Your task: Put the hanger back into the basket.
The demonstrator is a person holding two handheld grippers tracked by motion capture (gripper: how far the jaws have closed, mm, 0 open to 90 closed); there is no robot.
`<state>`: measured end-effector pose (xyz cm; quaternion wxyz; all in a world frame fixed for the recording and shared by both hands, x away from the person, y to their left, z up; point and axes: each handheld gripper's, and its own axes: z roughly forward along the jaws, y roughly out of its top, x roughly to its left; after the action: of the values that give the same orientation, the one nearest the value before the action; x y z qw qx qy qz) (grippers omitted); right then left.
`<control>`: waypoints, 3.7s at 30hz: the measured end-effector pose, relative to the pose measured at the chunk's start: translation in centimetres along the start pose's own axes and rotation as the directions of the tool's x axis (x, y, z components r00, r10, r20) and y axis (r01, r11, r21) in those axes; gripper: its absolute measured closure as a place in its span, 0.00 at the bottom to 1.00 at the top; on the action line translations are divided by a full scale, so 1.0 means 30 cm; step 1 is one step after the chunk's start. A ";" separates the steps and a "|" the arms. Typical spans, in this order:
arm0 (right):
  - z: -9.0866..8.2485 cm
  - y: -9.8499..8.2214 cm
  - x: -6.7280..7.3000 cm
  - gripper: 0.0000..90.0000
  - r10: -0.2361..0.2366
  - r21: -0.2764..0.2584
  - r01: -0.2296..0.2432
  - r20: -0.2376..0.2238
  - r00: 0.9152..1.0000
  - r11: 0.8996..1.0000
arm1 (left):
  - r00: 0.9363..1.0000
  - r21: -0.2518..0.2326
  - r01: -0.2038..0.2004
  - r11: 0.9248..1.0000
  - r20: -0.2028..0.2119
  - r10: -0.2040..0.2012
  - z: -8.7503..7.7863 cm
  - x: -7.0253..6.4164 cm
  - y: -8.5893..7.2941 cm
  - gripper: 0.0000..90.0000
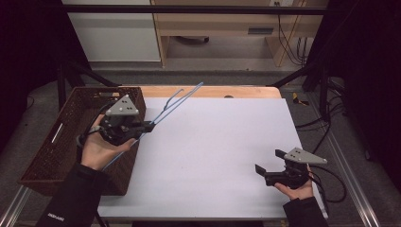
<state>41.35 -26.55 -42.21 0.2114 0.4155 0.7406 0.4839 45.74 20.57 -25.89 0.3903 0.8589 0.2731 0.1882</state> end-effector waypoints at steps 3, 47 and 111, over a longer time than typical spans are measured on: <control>-0.003 0.001 -0.001 0.03 0.006 -0.002 -0.006 0.003 1.000 1.000 | 1.000 -0.012 0.005 1.000 -0.009 -0.005 -0.016 0.017 0.001 0.97; 0.008 -0.005 -0.005 0.03 0.005 0.008 -0.005 0.005 1.000 1.000 | 0.982 0.027 0.144 0.989 -0.124 -0.140 -0.259 0.377 -0.287 0.97; 0.009 -0.005 -0.002 0.03 0.009 -0.008 -0.009 -0.002 1.000 1.000 | 0.960 -0.121 0.209 0.970 -0.166 -0.227 -0.139 0.243 -0.492 0.50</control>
<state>41.52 -26.48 -42.48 0.2099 0.4174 0.7372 0.4881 44.42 35.49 -33.90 0.4262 0.7821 0.3899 0.2338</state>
